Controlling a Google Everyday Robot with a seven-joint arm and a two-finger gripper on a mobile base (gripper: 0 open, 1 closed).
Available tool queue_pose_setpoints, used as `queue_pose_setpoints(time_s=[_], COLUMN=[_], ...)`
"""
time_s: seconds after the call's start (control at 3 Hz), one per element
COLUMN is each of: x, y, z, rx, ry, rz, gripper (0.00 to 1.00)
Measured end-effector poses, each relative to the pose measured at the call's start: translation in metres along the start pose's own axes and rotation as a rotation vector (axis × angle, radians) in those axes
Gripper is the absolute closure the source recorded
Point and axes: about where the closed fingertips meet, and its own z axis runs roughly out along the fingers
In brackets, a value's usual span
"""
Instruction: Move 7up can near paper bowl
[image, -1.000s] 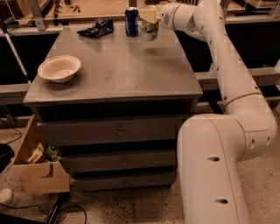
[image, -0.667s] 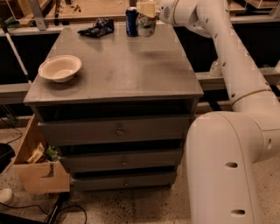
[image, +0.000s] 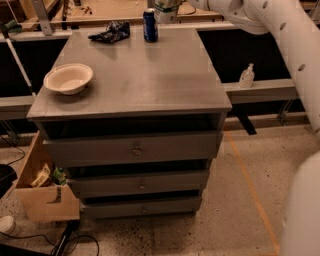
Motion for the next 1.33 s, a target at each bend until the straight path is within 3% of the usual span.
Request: queue_pose_setpoints(time_s=[0.33, 0.67, 1.0, 1.33], x=[0.02, 0.096, 0.124, 0.134], y=[0.047, 0.1, 0.126, 0.145], z=[-0.007, 0.008, 0.019, 0.029], rx=[-0.044, -0.13, -0.197, -0.259], ry=[0.023, 0.134, 0.165, 0.161], rz=[0.026, 0.074, 0.091, 0.086], gripper=[1.0, 1.0, 1.0, 1.0])
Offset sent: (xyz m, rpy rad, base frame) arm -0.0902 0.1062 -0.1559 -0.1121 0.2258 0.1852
